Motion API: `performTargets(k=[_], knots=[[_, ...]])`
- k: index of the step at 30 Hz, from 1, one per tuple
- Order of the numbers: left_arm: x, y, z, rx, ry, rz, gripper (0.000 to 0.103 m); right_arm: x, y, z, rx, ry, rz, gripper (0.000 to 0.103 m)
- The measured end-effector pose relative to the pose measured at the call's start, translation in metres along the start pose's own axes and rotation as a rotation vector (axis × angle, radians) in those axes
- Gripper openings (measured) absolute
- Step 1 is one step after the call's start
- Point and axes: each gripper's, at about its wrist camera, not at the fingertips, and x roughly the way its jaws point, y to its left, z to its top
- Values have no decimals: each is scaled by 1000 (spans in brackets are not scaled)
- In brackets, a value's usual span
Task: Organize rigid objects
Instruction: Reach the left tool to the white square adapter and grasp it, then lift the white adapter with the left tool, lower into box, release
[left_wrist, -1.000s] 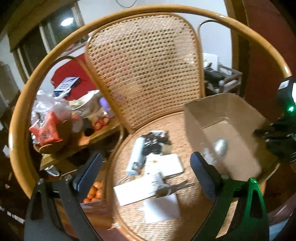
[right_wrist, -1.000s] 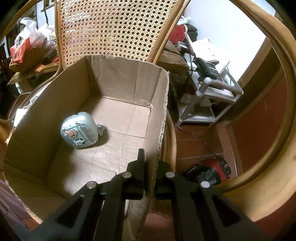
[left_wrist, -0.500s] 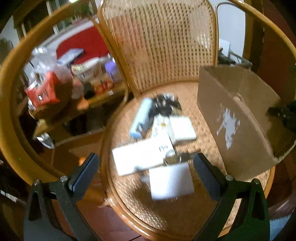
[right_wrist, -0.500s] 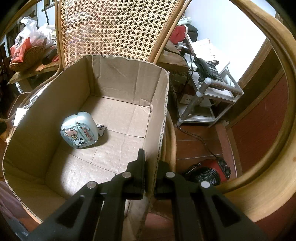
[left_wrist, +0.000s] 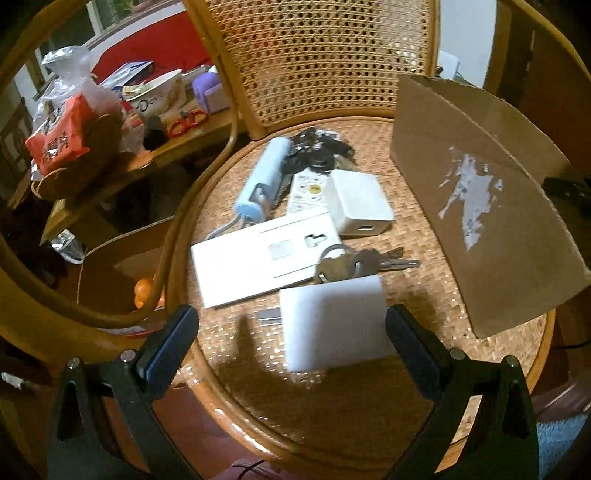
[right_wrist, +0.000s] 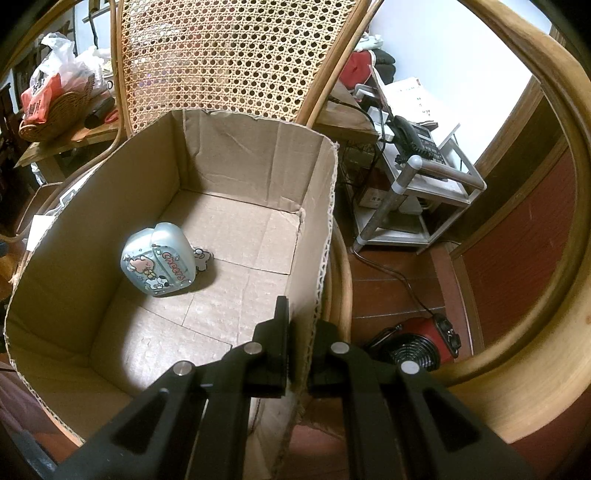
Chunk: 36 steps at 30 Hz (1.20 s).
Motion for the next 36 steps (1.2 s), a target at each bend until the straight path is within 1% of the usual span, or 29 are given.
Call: performTargets(k=[3,6,8,9,10,14,15,16,24,30,36], knots=[[1,-6,1,9,4,-21,100,0,0,0,-4,2,-3,8],[7,-8,3,11,29,-54,99,1,1,1,-9,2,-6,8],[13,-6,3,-11,47,-66,89,1,1,0,-6,2,-4,8],[16,-4,2,-22,63,-75,80,1,1,0,-6,2,-4,8],[19,-3,1,-29,72,-87,78,1,1,0,-8,2,-5,8],[18,-3,0,-21,53,-88,76,1,1,0,-8,2,-5,8],[18,-3,0,-21,53,-91,73,1,1,0,-8,2,-5,8],[17,-3,-1,-20,52,-115,60,1,1,0,-7,2,-5,8],[14,-6,0,15,40,-69,59,1,1,0,-7,2,-4,8],[10,-1,0,-13,26,-68,59,1,1,0,-9,1,-6,8],[7,-4,-1,27,8,-47,59,1,0,0,-13,1,-9,8]])
